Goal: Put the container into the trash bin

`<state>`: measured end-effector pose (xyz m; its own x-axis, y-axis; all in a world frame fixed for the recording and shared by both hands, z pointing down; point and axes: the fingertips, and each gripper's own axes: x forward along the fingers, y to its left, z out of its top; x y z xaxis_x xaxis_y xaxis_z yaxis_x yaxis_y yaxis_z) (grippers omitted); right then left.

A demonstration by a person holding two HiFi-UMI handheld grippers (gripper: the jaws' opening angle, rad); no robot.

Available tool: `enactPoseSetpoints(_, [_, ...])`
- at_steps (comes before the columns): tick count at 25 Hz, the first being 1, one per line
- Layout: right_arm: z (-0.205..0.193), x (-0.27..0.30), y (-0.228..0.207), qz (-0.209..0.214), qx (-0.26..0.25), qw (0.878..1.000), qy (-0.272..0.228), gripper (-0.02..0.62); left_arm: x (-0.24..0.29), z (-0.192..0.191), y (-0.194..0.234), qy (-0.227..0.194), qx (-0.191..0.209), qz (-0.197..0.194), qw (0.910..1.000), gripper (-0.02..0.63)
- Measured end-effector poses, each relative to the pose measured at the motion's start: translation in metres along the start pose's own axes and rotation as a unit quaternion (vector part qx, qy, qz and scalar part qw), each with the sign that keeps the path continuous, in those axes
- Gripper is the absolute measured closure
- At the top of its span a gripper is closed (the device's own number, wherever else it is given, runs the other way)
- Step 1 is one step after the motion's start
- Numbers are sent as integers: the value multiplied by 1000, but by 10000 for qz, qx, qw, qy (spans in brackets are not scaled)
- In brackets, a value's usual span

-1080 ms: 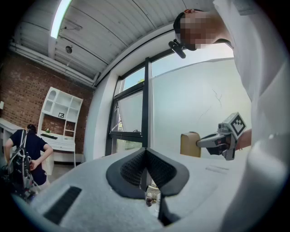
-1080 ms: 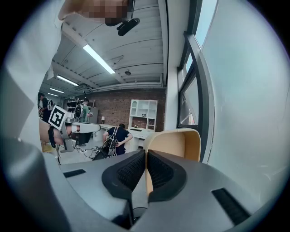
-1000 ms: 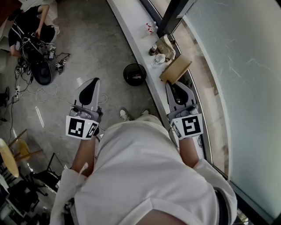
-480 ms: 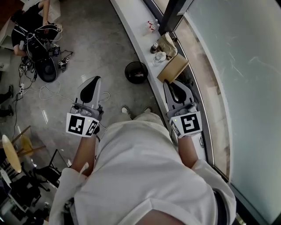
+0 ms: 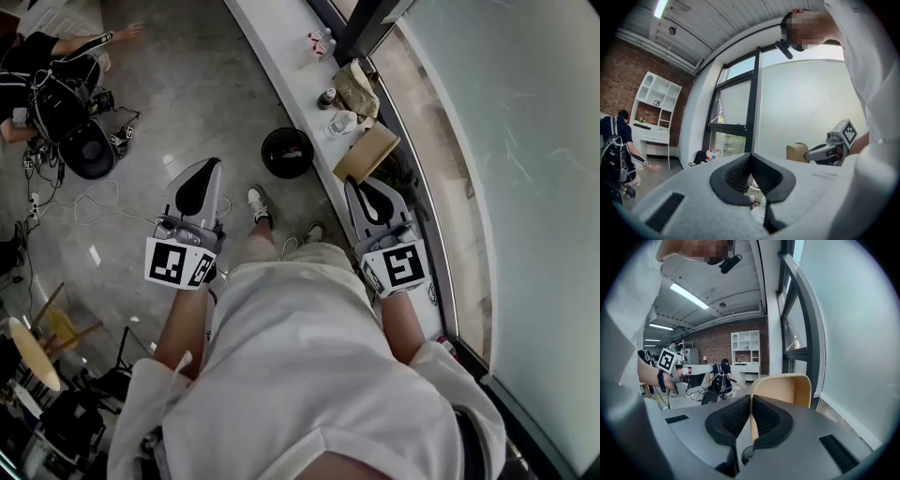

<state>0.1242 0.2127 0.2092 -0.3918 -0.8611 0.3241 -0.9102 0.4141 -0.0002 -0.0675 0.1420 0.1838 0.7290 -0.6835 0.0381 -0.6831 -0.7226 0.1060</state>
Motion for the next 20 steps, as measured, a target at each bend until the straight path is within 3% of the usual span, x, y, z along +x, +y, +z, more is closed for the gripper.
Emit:
enactPoseSetpoints(5, [2, 69, 8, -2, -72, 9991, 411, 575, 36, -7, 55, -17, -70, -442, 9990, 589])
enactPoseSetpoints(10, [24, 113, 14, -4, -213, 9984, 521, 575, 63, -21, 101, 158, -238, -572, 9980, 589])
enactPoseSetpoints(15, [28, 133, 1, 239, -191, 9981, 541, 575, 88, -31, 106, 339, -395, -513, 9973, 589])
enactPoseSetpoints(20, [1, 149, -16, 592, -147, 9955, 725, 575, 102, -46, 99, 485, -533, -205, 9972, 589])
